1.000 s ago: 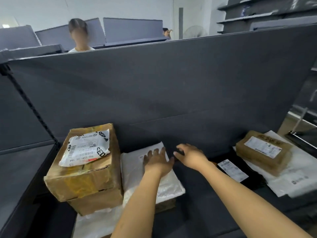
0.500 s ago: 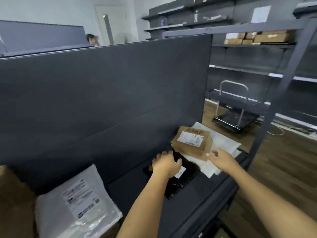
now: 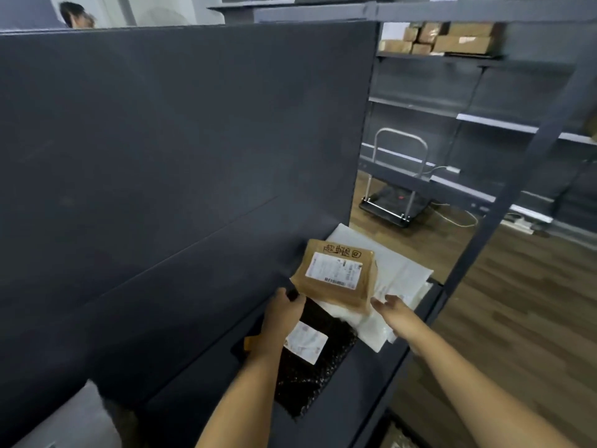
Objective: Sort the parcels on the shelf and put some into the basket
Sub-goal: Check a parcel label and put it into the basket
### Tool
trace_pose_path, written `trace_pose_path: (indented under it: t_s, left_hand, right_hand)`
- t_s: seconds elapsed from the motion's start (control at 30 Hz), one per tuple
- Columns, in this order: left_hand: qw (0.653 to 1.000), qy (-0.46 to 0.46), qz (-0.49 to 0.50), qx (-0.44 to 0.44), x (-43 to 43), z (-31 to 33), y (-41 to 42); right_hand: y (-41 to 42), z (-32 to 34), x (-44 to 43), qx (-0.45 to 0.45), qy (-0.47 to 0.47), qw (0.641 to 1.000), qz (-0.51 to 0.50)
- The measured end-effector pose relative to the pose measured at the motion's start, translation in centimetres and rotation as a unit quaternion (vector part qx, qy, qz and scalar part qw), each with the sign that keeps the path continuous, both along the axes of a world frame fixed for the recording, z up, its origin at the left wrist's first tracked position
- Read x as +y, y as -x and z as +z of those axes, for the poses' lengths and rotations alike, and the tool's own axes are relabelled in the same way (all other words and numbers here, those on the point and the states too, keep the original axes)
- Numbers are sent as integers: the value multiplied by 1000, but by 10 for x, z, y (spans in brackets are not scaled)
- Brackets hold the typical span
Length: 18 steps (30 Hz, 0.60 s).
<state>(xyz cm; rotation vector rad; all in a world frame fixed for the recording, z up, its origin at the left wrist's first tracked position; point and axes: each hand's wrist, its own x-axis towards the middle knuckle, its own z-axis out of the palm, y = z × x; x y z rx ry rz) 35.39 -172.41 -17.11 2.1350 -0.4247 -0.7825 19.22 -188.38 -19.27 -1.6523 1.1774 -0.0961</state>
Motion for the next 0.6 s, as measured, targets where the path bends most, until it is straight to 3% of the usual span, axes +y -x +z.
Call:
trace_pose_path:
  t_s: [0.17, 0.43, 0.6]
  left_hand:
    - [997, 52, 37, 46, -23, -33, -49]
    - [980, 93, 7, 176, -66, -65, -67]
    - [976, 110, 72, 172, -59, -81, -52]
  right_hand:
    - [-33, -25, -17, 3, -19, 999, -37]
    - [-53, -53, -20, -51, -71, 993, -75]
    - [-40, -60, -9, -62, -65, 990, -109]
